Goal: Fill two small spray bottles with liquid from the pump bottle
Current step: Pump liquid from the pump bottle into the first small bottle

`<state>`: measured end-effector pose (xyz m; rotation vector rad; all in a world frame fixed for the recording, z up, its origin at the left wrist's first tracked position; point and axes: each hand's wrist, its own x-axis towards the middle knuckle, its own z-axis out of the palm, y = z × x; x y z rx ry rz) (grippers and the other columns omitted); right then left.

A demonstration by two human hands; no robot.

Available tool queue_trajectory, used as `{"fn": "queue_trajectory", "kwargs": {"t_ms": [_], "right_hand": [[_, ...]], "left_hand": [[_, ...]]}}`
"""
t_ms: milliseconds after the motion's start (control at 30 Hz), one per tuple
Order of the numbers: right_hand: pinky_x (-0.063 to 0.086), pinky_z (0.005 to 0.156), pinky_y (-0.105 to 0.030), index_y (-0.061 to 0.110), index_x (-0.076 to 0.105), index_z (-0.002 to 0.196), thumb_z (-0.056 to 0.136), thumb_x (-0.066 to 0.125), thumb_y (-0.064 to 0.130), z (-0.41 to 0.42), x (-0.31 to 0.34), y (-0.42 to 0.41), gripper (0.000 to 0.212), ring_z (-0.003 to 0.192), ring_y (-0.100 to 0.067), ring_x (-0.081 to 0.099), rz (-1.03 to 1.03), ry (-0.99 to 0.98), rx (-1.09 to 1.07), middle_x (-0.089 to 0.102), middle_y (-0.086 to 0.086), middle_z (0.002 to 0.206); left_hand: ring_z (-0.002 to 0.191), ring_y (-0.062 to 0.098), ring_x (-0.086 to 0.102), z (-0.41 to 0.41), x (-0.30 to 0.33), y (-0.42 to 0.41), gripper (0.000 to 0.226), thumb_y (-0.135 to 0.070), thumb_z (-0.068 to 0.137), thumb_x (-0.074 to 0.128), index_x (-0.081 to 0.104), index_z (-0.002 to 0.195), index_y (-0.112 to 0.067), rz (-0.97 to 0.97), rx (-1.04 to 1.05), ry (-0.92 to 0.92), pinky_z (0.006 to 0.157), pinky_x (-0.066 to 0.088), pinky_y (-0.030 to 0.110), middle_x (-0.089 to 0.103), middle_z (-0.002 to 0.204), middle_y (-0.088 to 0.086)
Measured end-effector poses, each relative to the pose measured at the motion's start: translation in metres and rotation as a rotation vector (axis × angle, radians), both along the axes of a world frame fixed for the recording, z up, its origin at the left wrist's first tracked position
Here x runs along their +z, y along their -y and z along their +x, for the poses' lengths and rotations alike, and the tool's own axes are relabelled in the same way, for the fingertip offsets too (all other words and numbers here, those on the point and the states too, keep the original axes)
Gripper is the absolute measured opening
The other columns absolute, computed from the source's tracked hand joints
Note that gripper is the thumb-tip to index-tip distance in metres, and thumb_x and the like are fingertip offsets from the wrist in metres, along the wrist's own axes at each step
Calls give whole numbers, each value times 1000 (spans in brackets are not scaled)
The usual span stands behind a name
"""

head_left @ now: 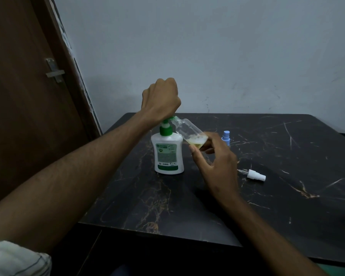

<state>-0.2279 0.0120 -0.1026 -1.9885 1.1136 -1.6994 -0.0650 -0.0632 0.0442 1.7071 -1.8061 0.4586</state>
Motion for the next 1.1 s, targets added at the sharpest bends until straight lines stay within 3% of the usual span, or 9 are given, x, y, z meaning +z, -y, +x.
{"fn": "queue_trajectory", "kwargs": {"t_ms": [67,200,267,433,633,767,933,1033,1100], "right_hand": [[44,79,-6,24,64,119,97,67,44,0,-1,0,29,96,1,62,-3,2,-3,65,15,102],[43,78,-5,24,64,117,97,67,42,0,1,-2,27,95,4,61,-10,11,12,63,18,100],[43,79,-5,24,64,116,97,68,41,0,1,-2,26,96,3,61,-11,13,13,61,21,100],[50,80,-17,26,64,118,97,67,43,-1,-1,0,27,96,-1,62,-14,10,8,62,21,100],[47,79,-11,27,63,118,97,65,47,0,0,-1,29,96,1,62,-10,14,11,63,19,101],[45,79,-8,26,63,118,97,66,45,-1,0,0,28,96,1,61,-13,9,15,65,16,101],[44,78,-6,27,62,120,97,66,46,0,0,0,30,97,2,60,-1,1,12,63,19,103],[45,79,-9,31,61,118,98,66,45,-1,0,1,25,97,2,60,-8,1,9,59,26,100],[47,79,-13,28,63,118,98,66,44,-1,-2,1,27,96,-1,60,-10,5,7,62,20,101]], "left_hand": [[66,29,62,0,-3,0,20,1,81,52,52,66,-12,4,3,-3,57,50,39,67,77,10],[54,21,41,1,4,-1,29,3,75,49,34,59,-16,-2,0,44,52,33,32,40,59,1],[54,21,42,1,6,-2,27,3,77,50,38,61,-14,-7,3,52,51,32,32,43,61,2],[75,30,66,0,-2,-2,13,0,83,53,65,80,-6,9,0,12,64,53,42,71,87,10],[65,28,53,3,6,-1,18,1,77,50,45,65,-12,6,-3,45,55,38,34,50,67,5],[76,31,63,3,0,1,11,-1,82,53,58,78,-9,22,2,1,63,48,41,64,83,9],[69,30,56,2,6,-1,13,-1,79,50,50,71,-11,17,8,56,60,37,37,54,72,6],[70,33,60,2,6,0,11,0,79,50,56,74,-7,2,4,38,60,46,42,61,77,11],[72,33,64,1,1,0,13,0,79,51,55,71,-8,14,-6,24,62,49,43,65,79,12]]}}
